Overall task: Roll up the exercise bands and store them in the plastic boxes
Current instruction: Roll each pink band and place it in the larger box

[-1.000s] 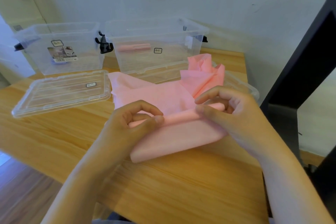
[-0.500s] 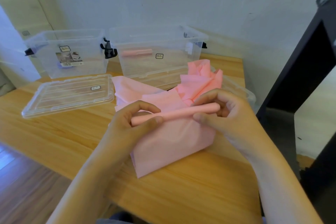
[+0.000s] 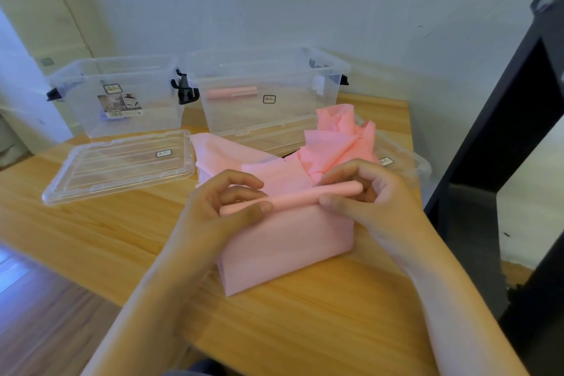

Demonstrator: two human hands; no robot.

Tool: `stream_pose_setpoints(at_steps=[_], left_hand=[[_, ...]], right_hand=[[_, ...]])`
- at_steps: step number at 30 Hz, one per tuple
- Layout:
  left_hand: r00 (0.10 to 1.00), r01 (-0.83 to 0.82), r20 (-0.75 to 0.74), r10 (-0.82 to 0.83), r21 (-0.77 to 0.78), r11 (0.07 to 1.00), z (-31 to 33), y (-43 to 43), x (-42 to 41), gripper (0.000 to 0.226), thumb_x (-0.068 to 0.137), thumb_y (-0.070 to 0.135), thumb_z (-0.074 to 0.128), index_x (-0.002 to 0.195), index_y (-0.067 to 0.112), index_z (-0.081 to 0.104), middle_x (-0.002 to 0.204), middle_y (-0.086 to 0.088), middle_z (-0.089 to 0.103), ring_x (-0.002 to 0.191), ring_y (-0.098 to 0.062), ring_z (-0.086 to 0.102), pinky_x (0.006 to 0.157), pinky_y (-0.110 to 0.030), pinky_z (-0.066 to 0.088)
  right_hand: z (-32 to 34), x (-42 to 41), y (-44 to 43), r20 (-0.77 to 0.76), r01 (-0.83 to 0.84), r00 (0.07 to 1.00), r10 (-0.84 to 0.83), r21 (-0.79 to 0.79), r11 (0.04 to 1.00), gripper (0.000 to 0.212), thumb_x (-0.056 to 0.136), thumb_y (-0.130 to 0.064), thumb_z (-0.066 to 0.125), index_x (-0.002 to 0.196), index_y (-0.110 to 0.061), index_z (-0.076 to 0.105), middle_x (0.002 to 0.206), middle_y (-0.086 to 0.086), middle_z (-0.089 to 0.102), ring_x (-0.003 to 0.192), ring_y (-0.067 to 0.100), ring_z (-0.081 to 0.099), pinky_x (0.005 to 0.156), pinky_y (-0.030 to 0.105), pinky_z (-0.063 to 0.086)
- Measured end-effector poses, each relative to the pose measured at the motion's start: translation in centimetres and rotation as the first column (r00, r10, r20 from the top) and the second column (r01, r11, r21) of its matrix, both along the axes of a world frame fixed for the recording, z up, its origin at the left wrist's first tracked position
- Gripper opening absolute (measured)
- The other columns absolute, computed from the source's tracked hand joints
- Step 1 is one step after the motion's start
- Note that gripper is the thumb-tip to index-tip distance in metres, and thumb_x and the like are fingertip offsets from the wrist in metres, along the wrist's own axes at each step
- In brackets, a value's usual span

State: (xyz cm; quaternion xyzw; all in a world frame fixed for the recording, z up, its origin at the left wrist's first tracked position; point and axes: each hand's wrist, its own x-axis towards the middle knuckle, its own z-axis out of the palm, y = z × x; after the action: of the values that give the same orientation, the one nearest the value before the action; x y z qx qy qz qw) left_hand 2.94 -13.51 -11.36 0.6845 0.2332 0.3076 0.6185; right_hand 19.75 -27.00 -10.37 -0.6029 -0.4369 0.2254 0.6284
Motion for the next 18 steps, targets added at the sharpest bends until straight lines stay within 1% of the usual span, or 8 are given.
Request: stream_pose_setpoints(at_steps=[3,6,7,9,12,13,15,18], left_hand=[[0.998,-0.053,0.047,0.051,0.041,0.998,0.0,0.4,0.0,0.031,0.059,0.012,0.087,0.081,0.025,0.069,0.091,0.000,0.075,0.085,-0.006,0.068,0.072,-0.014,0.051],[0.996,-0.065,0.065,0.061,0.058,0.996,0.0,0.3,0.2,0.029,0.062,0.008,0.086,0.081,0.022,0.069,0.091,0.001,0.075,0.088,-0.005,0.067,0.075,-0.015,0.050],[0.997,-0.049,0.058,0.046,0.053,0.997,-0.1,0.3,0.3,0.026,0.063,0.011,0.085,0.080,0.025,0.070,0.092,0.001,0.075,0.087,-0.006,0.067,0.076,-0.017,0.050],[1.000,-0.016,0.015,0.015,0.010,1.000,-0.4,0.1,0.4,0.018,0.066,0.027,0.078,0.082,0.029,0.070,0.094,0.002,0.075,0.087,-0.007,0.067,0.079,-0.025,0.048],[0.996,-0.034,-0.081,0.033,-0.001,0.999,-0.9,0.1,0.6,0.033,0.059,0.048,0.077,0.087,0.030,0.070,0.093,0.004,0.075,0.087,-0.008,0.066,0.083,-0.031,0.044],[0.995,-0.043,-0.090,0.043,-0.005,0.999,-0.9,0.1,0.7,0.033,0.060,0.047,0.078,0.087,0.030,0.070,0.092,0.004,0.075,0.086,-0.008,0.066,0.081,-0.030,0.043],[0.996,-0.047,-0.083,0.046,-0.013,0.999,-0.9,0.2,0.7,0.027,0.064,0.035,0.083,0.086,0.027,0.070,0.092,0.002,0.076,0.085,-0.008,0.066,0.079,-0.026,0.044],[0.999,-0.043,0.006,0.043,0.006,0.999,-0.7,0.3,0.5,0.029,0.062,0.016,0.087,0.084,0.022,0.068,0.093,-0.001,0.076,0.088,-0.009,0.068,0.075,-0.017,0.050]], right_hand=[[-0.2,0.0,0.2,-0.035,-0.030,0.999,0.029,-0.037,0.999,0.018,0.075,-0.003,0.075,0.091,-0.007,0.069,0.082,-0.008,0.070,0.081,0.002,0.063,0.070,0.011,0.045],[-0.6,0.1,0.4,-0.059,0.003,0.998,-0.005,-0.028,1.000,0.016,0.075,-0.007,0.075,0.090,-0.007,0.070,0.083,-0.005,0.072,0.083,0.003,0.065,0.071,0.011,0.046],[-0.7,0.1,0.4,-0.055,0.019,0.998,-0.019,-0.017,1.000,0.015,0.075,-0.006,0.075,0.089,-0.006,0.070,0.082,-0.005,0.071,0.082,0.002,0.064,0.071,0.011,0.046],[-0.8,0.1,0.4,-0.043,0.022,0.999,-0.022,0.001,1.000,0.014,0.075,-0.001,0.074,0.087,-0.006,0.070,0.080,-0.006,0.070,0.080,0.002,0.063,0.071,0.012,0.046],[-0.9,0.2,0.4,-0.013,0.018,1.000,-0.018,-0.002,1.000,0.018,0.076,0.004,0.072,0.086,-0.010,0.071,0.083,-0.006,0.071,0.082,0.004,0.063,0.073,0.014,0.047],[-0.9,0.2,0.4,-0.010,0.016,1.000,-0.016,-0.005,1.000,0.019,0.076,0.005,0.072,0.086,-0.011,0.071,0.084,-0.005,0.071,0.083,0.005,0.063,0.074,0.015,0.047],[-1.0,0.2,0.5,-0.008,0.010,1.000,-0.010,-0.011,1.000,0.019,0.076,0.005,0.072,0.086,-0.011,0.070,0.084,-0.005,0.071,0.084,0.006,0.063,0.075,0.015,0.047],[-1.1,0.4,0.4,-0.056,-0.001,0.998,0.000,-0.023,1.000,0.014,0.077,-0.001,0.072,0.088,-0.008,0.070,0.085,-0.003,0.071,0.085,0.006,0.063,0.075,0.013,0.046]])
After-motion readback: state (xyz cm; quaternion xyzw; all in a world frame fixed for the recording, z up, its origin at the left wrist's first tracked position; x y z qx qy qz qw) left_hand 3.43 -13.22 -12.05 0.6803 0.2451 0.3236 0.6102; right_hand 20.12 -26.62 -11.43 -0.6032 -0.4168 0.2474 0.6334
